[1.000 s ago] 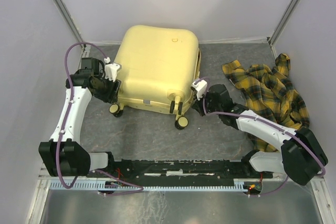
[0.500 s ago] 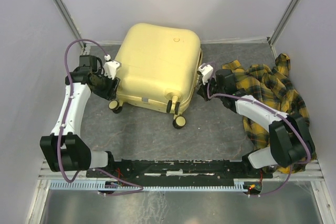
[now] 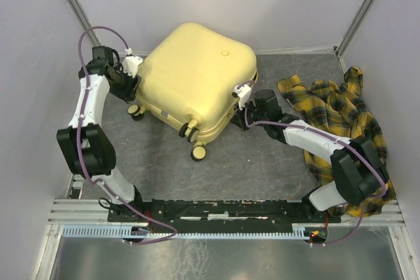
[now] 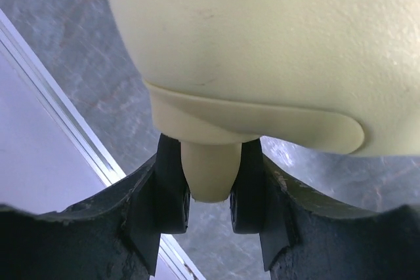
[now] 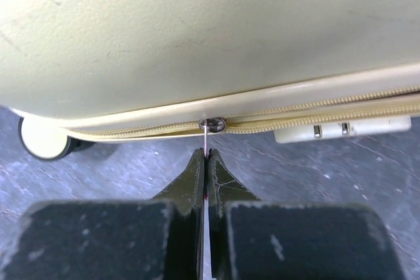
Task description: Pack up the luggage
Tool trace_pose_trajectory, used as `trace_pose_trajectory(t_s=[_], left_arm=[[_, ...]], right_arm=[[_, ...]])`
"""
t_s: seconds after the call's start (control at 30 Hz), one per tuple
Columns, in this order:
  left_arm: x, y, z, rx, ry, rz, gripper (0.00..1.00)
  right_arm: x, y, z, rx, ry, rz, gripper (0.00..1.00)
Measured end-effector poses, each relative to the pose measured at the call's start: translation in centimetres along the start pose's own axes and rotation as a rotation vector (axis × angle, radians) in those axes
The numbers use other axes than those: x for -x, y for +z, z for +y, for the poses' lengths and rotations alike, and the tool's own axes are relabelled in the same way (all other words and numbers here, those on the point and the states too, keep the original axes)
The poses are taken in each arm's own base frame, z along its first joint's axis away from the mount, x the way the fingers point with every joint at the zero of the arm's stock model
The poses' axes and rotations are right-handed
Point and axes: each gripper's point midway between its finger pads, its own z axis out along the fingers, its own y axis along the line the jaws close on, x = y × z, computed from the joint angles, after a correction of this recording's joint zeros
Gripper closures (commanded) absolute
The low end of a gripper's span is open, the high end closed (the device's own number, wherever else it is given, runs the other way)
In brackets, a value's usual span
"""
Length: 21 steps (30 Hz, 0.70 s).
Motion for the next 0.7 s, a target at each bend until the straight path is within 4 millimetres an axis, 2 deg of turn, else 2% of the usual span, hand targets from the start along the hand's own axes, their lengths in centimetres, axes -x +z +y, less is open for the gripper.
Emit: trace_pose_trajectory(t_s=[0.07,0.13,0.2,0.27,0.33,0.4,0.47,0.57,0.6,0.63,0.7], left_arm=[[1.3,0.6,1.3,-0.003,-0.009,-0.009,0.25],[2.4,1.1,2.0,-0.009,-0.028,-0.036,0.06],[3.1,0.8,1.5,-0.04,-0.05,-0.065,0.01],[3.7,-0.5,0.5,-0.064,-0.058,-0.097,0.01],[4.5,-2.2,0.3,-0.052,-0.051,-0.139,0.01],[5.1,-5.1,-0.8,-0.06,-0.042,-0.194,0.01],[5.7,-8.5,-3.0,-0.094,-0.021,-0.253,0.0],[6.4,-13.2,-8.5,-0.172,0.052,-0.347,0.01],[6.6,-13.9,-10.3,-0.206,0.076,-0.364,0.01],[6.6,-14.6,-13.1,-0.262,0.107,-0.381,0.02],[5.8,-14.9,-17.9,-0.378,0.142,-0.377,0.03]], right_arm=[[0.2,0.5,1.1,0.01,0.009,-0.006,0.98],[0.2,1.1,1.7,0.008,0.017,-0.011,0.98],[0.2,1.7,2.0,-0.003,0.03,-0.019,0.98],[0.2,2.0,2.0,-0.013,0.039,-0.022,0.98],[0.1,2.2,2.0,-0.021,0.049,-0.018,0.98],[0.0,2.4,2.0,-0.025,0.052,-0.02,0.98],[0.0,2.6,2.0,-0.029,0.057,-0.019,0.98],[0.0,2.8,2.0,-0.029,0.062,-0.018,0.98],[0.0,2.8,2.0,-0.029,0.064,-0.017,0.99],[0.0,2.8,2.0,-0.029,0.065,-0.017,0.98],[0.0,2.8,2.0,-0.029,0.066,-0.014,0.98]])
